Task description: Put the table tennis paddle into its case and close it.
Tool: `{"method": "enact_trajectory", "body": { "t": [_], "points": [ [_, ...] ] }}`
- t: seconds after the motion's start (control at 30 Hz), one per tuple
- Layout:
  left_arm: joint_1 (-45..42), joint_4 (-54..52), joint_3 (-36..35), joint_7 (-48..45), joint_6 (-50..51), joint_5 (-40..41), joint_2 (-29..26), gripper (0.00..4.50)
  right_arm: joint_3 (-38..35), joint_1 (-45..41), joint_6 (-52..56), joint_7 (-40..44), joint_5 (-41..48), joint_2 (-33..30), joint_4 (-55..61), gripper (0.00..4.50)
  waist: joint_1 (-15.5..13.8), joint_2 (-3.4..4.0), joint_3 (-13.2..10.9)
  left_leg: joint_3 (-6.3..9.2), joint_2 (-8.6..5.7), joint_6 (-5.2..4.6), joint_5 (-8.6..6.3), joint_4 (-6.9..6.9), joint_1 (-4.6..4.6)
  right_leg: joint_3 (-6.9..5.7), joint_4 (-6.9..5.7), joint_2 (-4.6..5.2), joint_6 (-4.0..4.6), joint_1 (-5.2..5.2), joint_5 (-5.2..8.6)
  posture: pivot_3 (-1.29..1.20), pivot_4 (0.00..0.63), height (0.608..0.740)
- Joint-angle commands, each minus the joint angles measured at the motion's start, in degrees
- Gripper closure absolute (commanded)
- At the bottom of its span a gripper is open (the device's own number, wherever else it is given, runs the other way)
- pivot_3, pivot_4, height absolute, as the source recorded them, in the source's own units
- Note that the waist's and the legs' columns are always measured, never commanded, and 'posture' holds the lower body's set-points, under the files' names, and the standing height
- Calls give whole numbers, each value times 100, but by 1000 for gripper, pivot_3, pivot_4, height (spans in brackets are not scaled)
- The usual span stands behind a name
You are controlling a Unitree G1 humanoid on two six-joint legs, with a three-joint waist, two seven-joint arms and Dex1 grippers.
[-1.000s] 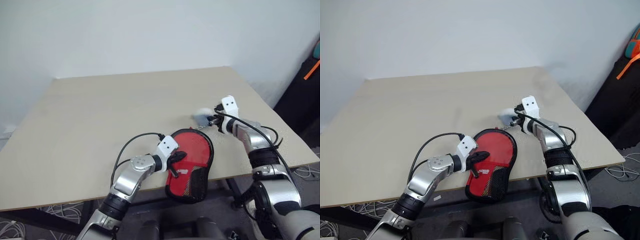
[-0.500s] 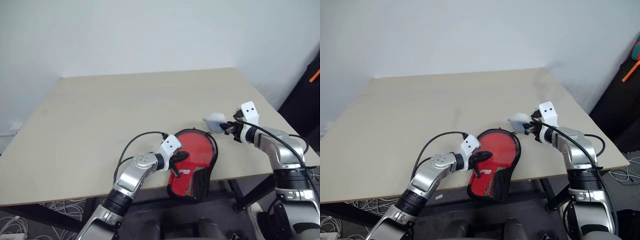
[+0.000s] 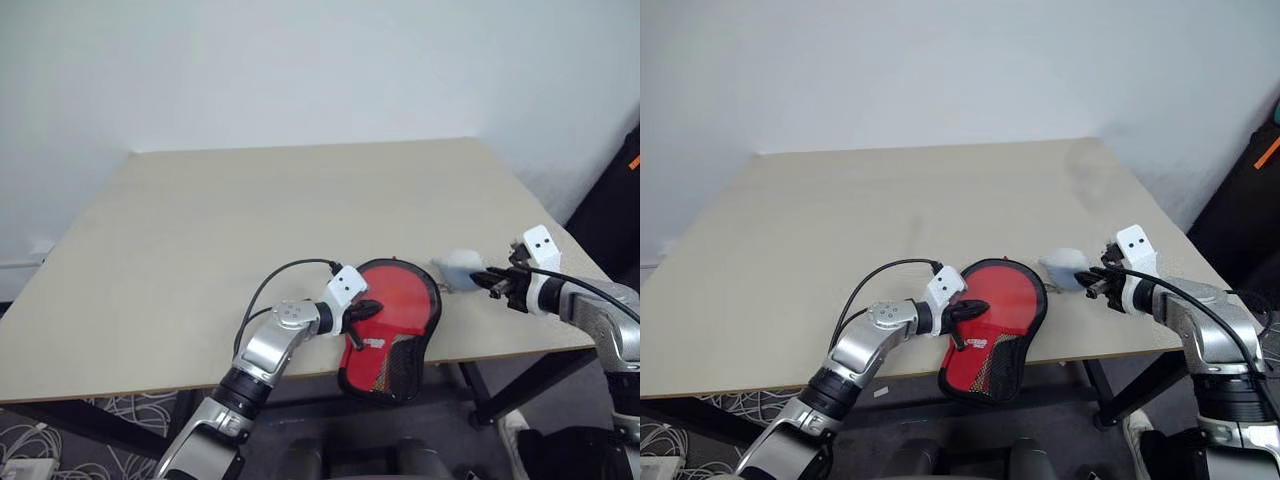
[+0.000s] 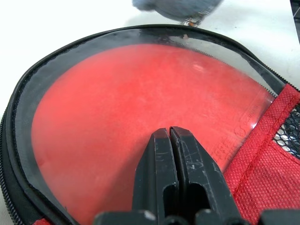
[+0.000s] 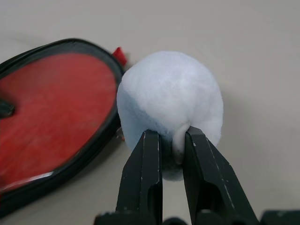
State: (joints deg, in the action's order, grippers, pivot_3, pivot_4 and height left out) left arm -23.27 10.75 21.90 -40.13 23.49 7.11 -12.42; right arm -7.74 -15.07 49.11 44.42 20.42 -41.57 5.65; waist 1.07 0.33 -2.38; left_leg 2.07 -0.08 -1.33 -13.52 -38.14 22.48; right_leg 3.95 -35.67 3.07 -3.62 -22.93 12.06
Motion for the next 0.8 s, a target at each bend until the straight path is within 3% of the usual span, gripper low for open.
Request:
{"method": "enact_trajectory", "body": {
  "t": [0.03,0.33,0.8],
  "points": [
    [100,440,131,2,151,-274,-91,4500,-320,185,-173,275,174,-348,357,4240,4,-2,0,-1,0,0,0,0,0,0,0,0,0,0,0,0,0,740],
    [-71,655,131,-93,39,-294,-85,4500,-735,1273,-245,1251,926,-937,1138,4240,-36,-11,-3,0,0,-3,-3,-6,1,-1,2,0,-3,0,3,0,0,740],
    [-281,930,126,-229,-96,-361,-34,4500,-915,2187,-3,1870,2005,-1208,2385,4240,-103,-31,-11,0,1,-1,-5,-8,2,-1,2,1,-4,-3,4,0,0,740]
  ]
}}
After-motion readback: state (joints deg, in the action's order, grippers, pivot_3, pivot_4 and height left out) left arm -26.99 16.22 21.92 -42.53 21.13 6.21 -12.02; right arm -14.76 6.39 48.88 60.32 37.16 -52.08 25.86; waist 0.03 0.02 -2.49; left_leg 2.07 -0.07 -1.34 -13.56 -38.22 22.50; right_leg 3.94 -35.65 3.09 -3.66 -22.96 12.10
